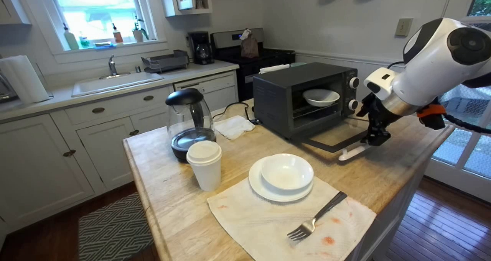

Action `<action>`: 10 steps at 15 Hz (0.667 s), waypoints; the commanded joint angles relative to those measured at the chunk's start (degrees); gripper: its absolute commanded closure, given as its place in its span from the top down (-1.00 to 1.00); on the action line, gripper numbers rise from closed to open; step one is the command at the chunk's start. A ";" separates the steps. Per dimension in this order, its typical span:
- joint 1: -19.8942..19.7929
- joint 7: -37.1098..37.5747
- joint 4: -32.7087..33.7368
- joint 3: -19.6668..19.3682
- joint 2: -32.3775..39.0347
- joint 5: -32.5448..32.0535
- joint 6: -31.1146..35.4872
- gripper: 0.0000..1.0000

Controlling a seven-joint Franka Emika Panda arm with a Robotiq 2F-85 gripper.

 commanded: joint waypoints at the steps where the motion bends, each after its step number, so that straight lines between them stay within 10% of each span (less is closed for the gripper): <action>1: -1.64 7.22 1.50 2.40 -0.13 -5.98 -1.56 1.00; 10: -2.33 19.53 2.39 4.39 -3.07 -14.87 -5.04 1.00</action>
